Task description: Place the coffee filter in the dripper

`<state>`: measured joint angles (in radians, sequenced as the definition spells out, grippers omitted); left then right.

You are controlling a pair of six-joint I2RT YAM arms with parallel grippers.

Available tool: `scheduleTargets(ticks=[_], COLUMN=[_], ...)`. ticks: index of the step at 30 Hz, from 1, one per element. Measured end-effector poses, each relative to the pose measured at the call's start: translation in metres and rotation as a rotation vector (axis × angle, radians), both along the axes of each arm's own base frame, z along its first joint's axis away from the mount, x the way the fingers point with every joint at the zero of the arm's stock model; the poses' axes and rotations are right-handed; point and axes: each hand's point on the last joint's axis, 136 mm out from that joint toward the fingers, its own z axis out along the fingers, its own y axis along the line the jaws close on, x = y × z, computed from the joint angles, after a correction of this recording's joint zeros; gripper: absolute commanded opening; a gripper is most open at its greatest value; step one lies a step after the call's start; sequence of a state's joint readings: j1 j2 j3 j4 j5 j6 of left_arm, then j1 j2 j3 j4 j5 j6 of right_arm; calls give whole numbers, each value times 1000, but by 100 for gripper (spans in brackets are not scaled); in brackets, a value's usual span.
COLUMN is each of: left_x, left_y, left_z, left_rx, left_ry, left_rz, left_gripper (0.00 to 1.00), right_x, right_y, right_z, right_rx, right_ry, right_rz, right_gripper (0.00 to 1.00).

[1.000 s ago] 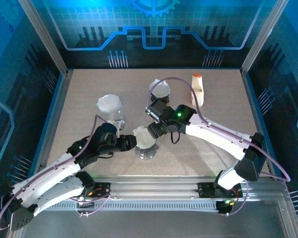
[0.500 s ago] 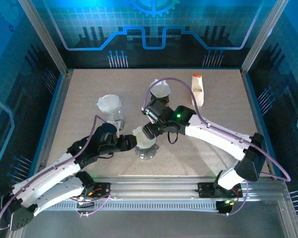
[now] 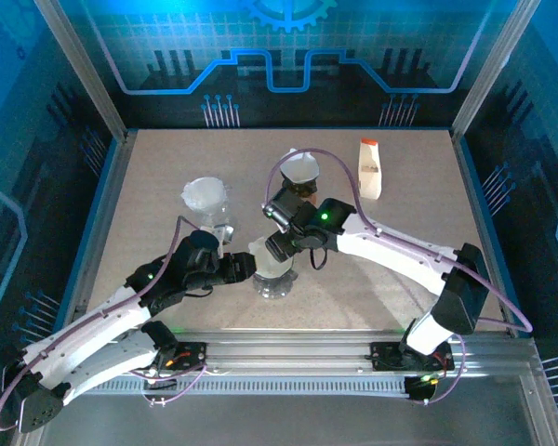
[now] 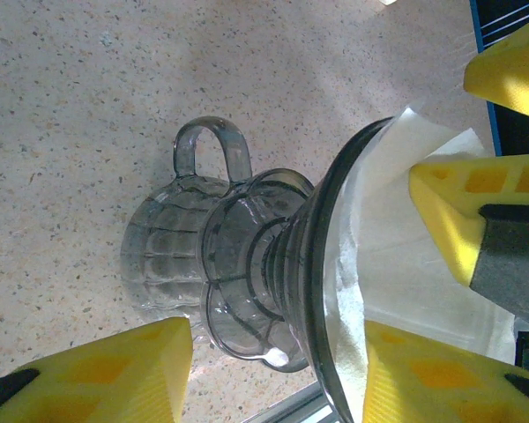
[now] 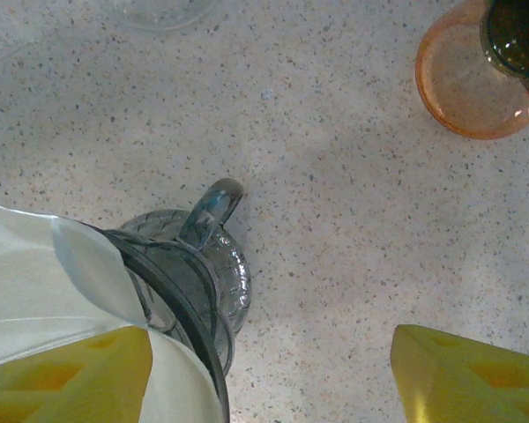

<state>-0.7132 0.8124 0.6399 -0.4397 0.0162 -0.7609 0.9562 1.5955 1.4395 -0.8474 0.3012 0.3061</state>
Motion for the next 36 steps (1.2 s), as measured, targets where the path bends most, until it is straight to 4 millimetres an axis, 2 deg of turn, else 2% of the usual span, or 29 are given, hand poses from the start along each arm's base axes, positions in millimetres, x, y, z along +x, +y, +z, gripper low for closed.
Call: scheduleTargets(ticks=[7, 16, 23, 28, 32, 36], left_x=[0, 1, 0, -1, -2, -1], left_y=[0, 1, 1, 3, 6, 8], left_z=[0, 0, 2, 10, 24, 27], left_rx=[0, 0, -6, -23, -58, -65], left_ry=[0, 0, -7, -28, -77, -88], left_rz=[2, 3, 4, 5, 14, 23], left_gripper=[51, 51, 60, 60, 60, 54], right_x=[-9, -6, -4, -3, -3, -4], right_y=[8, 6, 3, 3, 3, 4], right_z=[5, 6, 6, 5, 3, 1], right_rx=[33, 20, 10, 8, 4, -3], right_ry=[11, -8, -18, -16, -13, -8], right_rz=[50, 33, 20, 18, 17, 19], right_gripper=[74, 74, 74, 74, 74, 74])
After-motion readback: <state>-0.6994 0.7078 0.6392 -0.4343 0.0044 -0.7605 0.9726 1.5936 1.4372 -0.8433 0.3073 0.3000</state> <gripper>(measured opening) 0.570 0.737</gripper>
